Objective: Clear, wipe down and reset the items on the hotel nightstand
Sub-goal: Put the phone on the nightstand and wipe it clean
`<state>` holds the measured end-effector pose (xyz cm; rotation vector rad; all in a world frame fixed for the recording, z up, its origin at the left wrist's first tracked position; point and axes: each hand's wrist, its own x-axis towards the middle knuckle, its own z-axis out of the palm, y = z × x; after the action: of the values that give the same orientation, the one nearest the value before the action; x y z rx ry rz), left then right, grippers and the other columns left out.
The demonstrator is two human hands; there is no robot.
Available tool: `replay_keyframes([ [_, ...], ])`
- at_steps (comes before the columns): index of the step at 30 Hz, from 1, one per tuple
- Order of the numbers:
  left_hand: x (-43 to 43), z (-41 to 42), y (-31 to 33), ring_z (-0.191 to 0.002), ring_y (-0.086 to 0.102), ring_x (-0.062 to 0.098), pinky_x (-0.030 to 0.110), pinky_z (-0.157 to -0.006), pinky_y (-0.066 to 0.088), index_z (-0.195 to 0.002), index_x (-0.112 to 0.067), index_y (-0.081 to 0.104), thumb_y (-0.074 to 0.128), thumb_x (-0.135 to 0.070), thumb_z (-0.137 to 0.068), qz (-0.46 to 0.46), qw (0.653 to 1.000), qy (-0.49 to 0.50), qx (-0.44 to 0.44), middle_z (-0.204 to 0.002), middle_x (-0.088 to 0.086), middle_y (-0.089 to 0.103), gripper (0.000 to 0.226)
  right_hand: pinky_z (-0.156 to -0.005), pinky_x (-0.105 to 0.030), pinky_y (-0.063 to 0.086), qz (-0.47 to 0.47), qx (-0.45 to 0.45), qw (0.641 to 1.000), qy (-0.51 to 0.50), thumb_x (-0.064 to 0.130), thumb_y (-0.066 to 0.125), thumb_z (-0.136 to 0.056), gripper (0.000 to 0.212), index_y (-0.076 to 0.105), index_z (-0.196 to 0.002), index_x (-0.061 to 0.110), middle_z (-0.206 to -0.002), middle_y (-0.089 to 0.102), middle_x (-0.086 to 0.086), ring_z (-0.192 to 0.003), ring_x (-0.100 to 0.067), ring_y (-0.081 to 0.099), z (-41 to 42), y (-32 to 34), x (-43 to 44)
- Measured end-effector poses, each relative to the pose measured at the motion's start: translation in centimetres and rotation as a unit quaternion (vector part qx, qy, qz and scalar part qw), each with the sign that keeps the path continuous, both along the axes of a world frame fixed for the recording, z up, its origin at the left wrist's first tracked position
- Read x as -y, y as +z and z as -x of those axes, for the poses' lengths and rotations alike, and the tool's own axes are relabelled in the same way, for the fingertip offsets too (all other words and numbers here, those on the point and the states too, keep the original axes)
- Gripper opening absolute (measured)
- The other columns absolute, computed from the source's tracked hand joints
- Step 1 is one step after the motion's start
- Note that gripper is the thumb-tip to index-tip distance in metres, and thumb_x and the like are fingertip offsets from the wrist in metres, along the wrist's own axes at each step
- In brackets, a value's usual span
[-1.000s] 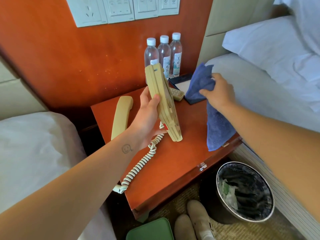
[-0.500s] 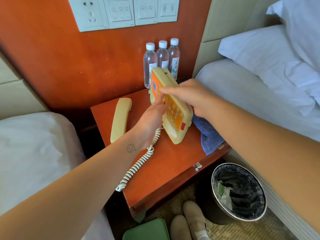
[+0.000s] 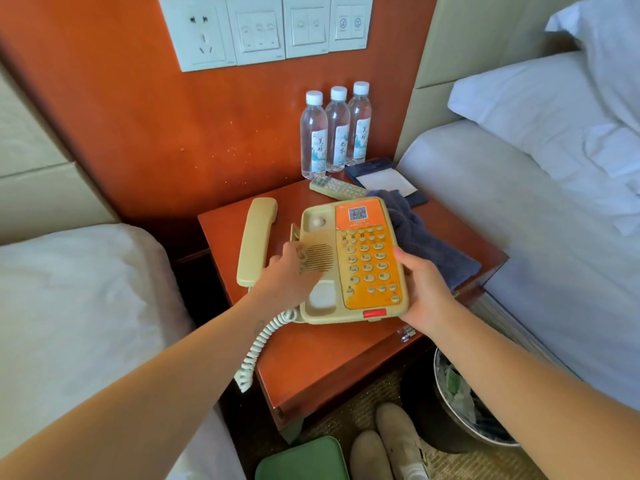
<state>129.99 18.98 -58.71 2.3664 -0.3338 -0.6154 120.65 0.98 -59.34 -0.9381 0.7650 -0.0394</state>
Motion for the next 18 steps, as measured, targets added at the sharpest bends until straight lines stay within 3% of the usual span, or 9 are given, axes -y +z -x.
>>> replay_keyframes([
  [2,-0.2,0.1,-0.6,-0.104,0.057,0.024,0.039,-0.094,0.051,-0.146,-0.029,0.022,0.058,-0.036,-0.094,-0.004,1.000,-0.019,0.000,-0.131,0.009,0.049,0.064,-0.088,-0.051,0.053,0.020,-0.007,1.000,-0.004,0.034,0.048,-0.100,0.031,0.066,-0.117,0.015,-0.111,0.072,-0.013,-0.103,-0.034,0.068,0.2,-0.7,0.1],
  [6,-0.2,0.2,-1.2,-0.101,0.054,0.021,0.038,-0.097,0.050,-0.146,-0.028,0.021,0.061,-0.032,-0.093,-0.009,0.999,-0.033,0.026,-0.131,0.010,0.048,0.066,-0.090,-0.053,0.053,0.175,-0.061,0.983,-0.003,0.030,0.046,-0.102,0.025,0.068,-0.098,0.021,-0.103,0.073,-0.010,-0.093,-0.031,0.071,0.0,-1.4,0.1],
  [11,-0.2,0.1,-1.1,-0.102,0.054,0.021,0.029,-0.089,0.048,-0.145,-0.026,0.023,0.063,-0.029,-0.092,0.013,0.999,-0.027,0.015,-0.130,0.010,0.044,0.066,-0.086,-0.053,0.055,0.311,-0.080,0.947,0.017,0.016,0.049,-0.100,0.034,0.069,-0.074,0.026,-0.088,0.074,-0.005,-0.087,-0.028,0.071,-0.2,-1.5,0.4],
  [14,-0.2,-0.2,-1.2,-0.107,0.054,0.022,0.034,-0.096,0.049,-0.144,-0.023,0.026,0.066,-0.027,-0.090,0.031,0.999,-0.016,0.011,-0.130,0.010,0.044,0.067,-0.086,-0.050,0.055,0.325,-0.089,0.941,0.028,0.008,0.053,-0.096,0.031,0.071,-0.076,0.024,-0.090,0.074,-0.007,-0.088,-0.028,0.071,-0.4,-1.2,1.0],
  [18,-0.6,-0.5,-1.2,-0.107,0.051,0.020,0.030,-0.091,0.044,-0.145,-0.025,0.025,0.068,-0.027,-0.089,0.022,0.999,-0.032,0.002,-0.132,0.010,0.045,0.070,-0.082,-0.042,0.055,0.307,-0.090,0.947,0.037,0.002,0.053,-0.095,0.026,0.072,-0.086,0.018,-0.091,0.073,-0.007,-0.088,-0.025,0.070,-0.1,-0.7,1.1],
])
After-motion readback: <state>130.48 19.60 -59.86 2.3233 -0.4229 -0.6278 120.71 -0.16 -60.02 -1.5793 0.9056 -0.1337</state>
